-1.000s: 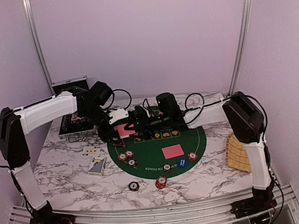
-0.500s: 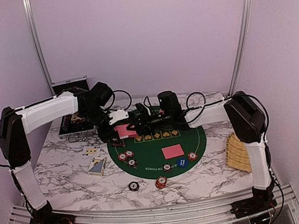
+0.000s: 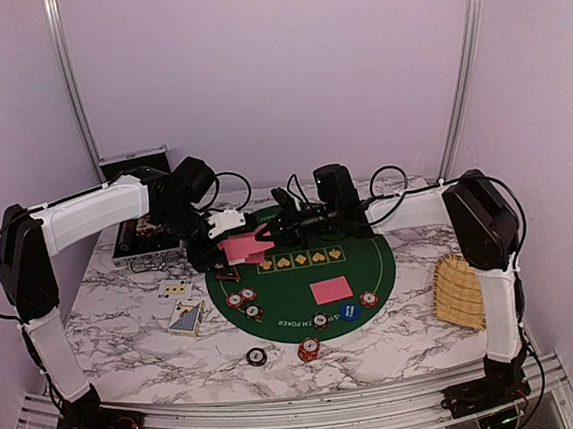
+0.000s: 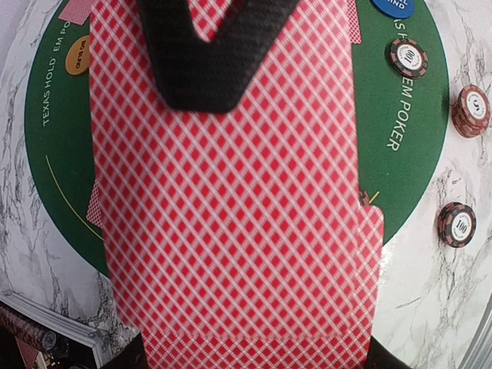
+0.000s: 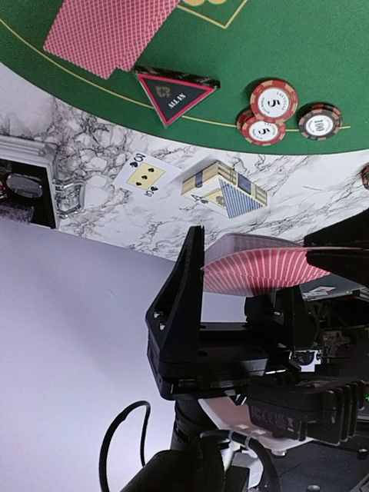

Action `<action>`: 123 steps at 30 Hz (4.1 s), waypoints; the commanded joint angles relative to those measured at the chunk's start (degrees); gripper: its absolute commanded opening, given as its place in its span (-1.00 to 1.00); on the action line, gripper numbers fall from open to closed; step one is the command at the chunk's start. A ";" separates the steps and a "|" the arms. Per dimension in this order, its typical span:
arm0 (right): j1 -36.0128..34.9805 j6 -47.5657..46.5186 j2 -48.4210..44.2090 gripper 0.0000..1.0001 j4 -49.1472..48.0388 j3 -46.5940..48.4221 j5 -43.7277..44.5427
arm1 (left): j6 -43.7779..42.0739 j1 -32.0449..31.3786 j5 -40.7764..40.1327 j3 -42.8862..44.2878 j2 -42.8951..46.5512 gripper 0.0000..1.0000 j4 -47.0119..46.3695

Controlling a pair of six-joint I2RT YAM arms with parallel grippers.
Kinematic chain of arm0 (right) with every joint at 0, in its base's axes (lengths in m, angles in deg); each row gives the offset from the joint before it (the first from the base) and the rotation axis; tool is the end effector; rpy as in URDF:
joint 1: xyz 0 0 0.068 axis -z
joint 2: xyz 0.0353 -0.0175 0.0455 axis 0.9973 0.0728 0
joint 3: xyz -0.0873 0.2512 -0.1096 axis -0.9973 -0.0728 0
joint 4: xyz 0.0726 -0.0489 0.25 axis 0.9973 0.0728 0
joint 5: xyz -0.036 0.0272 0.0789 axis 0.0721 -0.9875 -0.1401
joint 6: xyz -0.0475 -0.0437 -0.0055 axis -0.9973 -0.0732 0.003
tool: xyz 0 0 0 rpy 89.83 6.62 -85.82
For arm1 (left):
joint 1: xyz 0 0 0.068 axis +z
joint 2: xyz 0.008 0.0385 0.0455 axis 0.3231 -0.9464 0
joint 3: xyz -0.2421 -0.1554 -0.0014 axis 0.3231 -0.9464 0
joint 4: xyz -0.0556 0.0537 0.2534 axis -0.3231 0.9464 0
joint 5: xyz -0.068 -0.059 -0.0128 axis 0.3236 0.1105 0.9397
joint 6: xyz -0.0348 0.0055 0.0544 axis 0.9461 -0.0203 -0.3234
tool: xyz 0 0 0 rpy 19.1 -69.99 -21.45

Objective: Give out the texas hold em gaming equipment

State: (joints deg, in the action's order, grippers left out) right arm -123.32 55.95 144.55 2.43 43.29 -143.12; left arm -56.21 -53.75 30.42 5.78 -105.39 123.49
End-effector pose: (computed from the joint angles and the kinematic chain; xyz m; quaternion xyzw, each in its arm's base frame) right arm 0.3697 0.3348 0.2114 -0.1201 0.7722 0.6205 0.0657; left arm 0.3260 -0.2398 0.2654 0.6243 0.7397 -0.0813 0.2375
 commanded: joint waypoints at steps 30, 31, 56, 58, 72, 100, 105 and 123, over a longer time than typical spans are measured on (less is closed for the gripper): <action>24.93 -14.83 15.14 -0.97 21.45 22.05 15.99 | -0.22 0.71 0.88 0.32 1.57 -1.00 -0.11; 24.93 -14.58 15.88 -0.96 21.49 22.91 16.03 | -0.26 0.71 0.88 0.33 1.56 -1.00 -0.11; 24.85 -15.95 25.59 -0.50 26.75 33.91 19.23 | -0.30 0.71 1.18 0.29 1.91 -1.00 -0.01; 24.74 -18.05 25.17 -0.31 30.13 34.77 21.60 | -0.30 0.71 1.15 0.25 1.96 -1.00 -0.02; 24.01 -25.81 16.38 0.44 40.25 32.51 32.71 | -0.05 0.71 1.54 0.17 2.26 -1.00 -0.02; 0.74 -11.19 -5.03 0.82 6.55 -1.56 7.05 | 1.32 0.63 2.99 3.13 1.48 -1.00 0.07; -1.98 -8.52 -3.53 0.82 3.00 -0.97 5.50 | 1.36 0.62 2.93 3.32 1.48 -1.00 0.14; -4.94 -2.86 4.77 0.82 -2.36 6.98 3.11 | 1.54 0.36 4.03 3.31 1.22 -1.00 0.24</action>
State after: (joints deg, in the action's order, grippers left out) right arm -127.06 50.88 147.72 3.98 46.77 -138.67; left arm -54.88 -53.35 32.74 7.11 -105.37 123.55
